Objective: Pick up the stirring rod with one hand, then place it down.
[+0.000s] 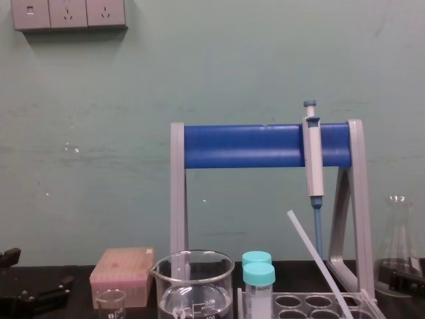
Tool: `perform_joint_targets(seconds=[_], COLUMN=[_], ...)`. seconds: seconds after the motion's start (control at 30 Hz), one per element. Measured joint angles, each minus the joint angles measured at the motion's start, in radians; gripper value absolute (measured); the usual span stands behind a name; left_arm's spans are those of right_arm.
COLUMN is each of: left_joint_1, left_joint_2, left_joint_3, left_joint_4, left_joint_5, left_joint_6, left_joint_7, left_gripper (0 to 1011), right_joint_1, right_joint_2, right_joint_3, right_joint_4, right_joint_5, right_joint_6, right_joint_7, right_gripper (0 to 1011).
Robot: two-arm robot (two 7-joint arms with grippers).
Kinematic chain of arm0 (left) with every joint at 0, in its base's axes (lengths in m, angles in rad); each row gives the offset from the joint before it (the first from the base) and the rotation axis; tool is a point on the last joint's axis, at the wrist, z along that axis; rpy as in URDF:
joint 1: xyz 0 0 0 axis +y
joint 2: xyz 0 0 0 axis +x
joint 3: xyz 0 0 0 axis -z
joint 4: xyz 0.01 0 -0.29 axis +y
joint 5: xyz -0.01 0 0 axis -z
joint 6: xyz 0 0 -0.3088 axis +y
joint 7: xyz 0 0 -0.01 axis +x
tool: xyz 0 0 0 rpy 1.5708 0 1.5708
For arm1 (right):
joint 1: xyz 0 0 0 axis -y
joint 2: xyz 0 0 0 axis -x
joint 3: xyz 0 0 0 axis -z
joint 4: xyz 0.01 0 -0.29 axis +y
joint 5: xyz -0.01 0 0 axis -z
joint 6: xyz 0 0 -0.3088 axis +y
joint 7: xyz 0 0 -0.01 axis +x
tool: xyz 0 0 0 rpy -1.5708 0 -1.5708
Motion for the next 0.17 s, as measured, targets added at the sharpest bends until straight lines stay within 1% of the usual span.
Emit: perform_joint_targets(seconds=[0.17], left_joint_1=[0.000], left_joint_2=[0.000], left_joint_3=[0.000], left_joint_4=[0.000], left_joint_5=[0.000], left_joint_6=[0.000], left_joint_7=[0.000], left_gripper=[1000], right_joint_1=[0.000], right_joint_2=[0.000], right_joint_3=[0.000], right_joint_4=[0.000], right_joint_5=[0.002], right_joint_6=[-0.001], right_joint_7=[0.002], right_gripper=[1000])
